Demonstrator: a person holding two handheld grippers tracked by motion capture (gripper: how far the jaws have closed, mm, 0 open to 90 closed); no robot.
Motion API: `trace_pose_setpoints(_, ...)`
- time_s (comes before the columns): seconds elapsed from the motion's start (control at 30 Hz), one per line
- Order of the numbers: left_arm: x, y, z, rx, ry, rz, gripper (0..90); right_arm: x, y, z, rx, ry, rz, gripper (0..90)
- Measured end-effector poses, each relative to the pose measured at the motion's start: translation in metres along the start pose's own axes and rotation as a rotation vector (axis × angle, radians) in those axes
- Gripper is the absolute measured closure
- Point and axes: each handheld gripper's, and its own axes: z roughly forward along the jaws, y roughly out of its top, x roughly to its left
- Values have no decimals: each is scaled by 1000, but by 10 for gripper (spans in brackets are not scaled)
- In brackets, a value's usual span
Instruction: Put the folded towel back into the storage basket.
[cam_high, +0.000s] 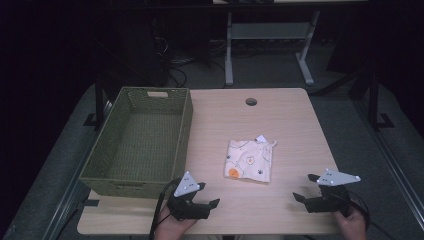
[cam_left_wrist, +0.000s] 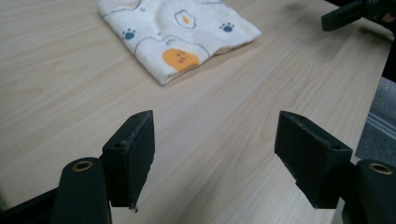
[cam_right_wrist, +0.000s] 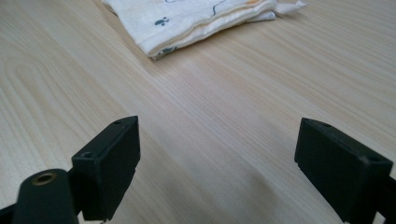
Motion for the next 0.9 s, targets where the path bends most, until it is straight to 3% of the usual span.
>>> trace_pose_setpoints(0.27,5,-2,-1,-2,-19,-9,283,1,0,3,12,6,2,136)
trace_pose_setpoints(0.47,8,4,-6,-40,-49,-12,272,-2,0,3,10,7,1,136)
trace_pose_setpoints(0.77,5,18,-4,-60,-43,22,272,-2,-1,3,9,-11,-3,136)
trace_pose_setpoints(0.9,5,24,-2,-65,-63,26,272,-2,-1,2,4,-12,3,136)
